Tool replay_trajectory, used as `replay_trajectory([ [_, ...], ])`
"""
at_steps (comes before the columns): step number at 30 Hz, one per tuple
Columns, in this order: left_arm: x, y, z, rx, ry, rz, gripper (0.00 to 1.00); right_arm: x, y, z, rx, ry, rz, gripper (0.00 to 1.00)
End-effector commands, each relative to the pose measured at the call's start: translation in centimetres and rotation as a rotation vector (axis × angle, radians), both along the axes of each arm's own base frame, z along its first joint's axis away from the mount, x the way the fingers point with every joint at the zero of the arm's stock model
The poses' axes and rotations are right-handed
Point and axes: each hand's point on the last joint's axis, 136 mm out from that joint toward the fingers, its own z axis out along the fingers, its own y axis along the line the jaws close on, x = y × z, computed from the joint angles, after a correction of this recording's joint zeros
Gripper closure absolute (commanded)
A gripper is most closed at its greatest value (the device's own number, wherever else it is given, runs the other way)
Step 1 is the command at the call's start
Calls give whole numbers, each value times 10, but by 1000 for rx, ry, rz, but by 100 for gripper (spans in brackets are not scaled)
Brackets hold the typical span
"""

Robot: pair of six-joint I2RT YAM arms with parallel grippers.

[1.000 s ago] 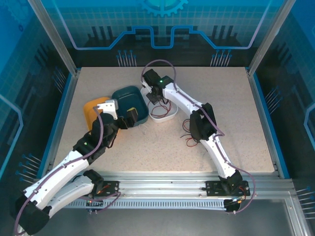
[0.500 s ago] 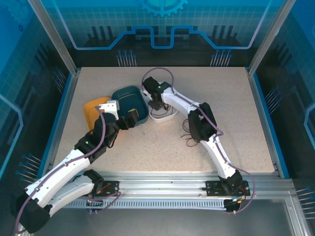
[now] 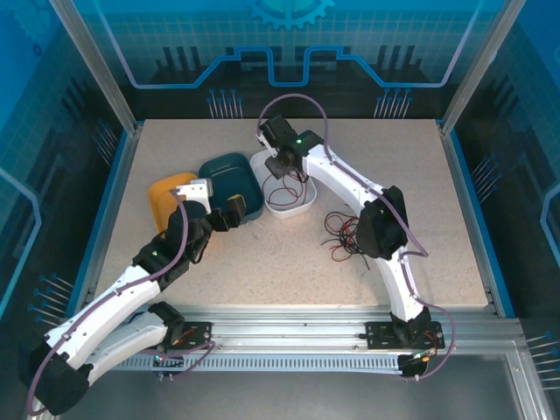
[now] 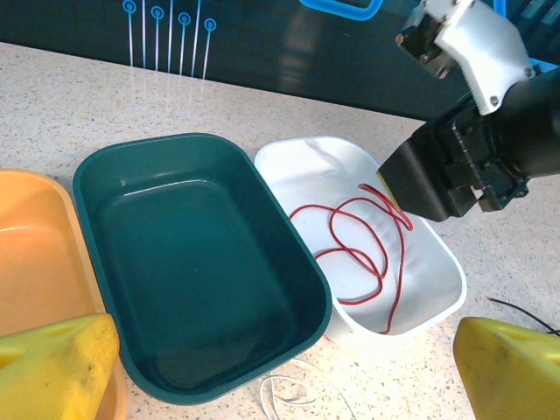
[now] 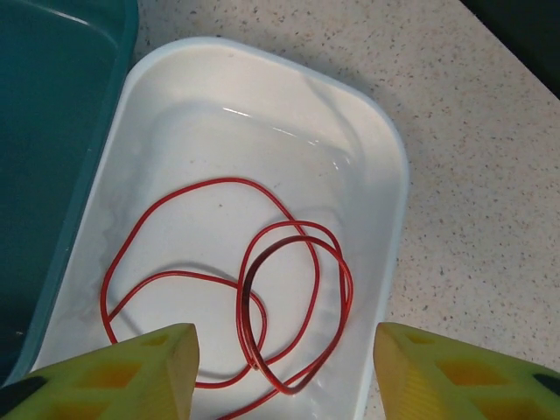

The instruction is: Untangle the cables

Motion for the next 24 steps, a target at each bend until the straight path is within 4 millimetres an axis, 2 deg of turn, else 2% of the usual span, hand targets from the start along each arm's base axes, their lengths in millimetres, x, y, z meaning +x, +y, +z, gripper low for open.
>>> replay_trajectory([
  [1, 2, 5, 14, -9, -20, 23, 1, -10, 1, 4, 14, 9, -16, 52],
  [5, 2, 5, 14, -8, -18, 22, 1, -13, 1, 1, 24, 26, -25, 58],
  [15, 0, 7, 11, 3, -12, 26, 1, -16, -3, -34, 5, 109, -47, 66],
  [24, -4, 12, 10, 6, -17, 43, 1, -18, -2, -51, -2, 145, -46, 76],
])
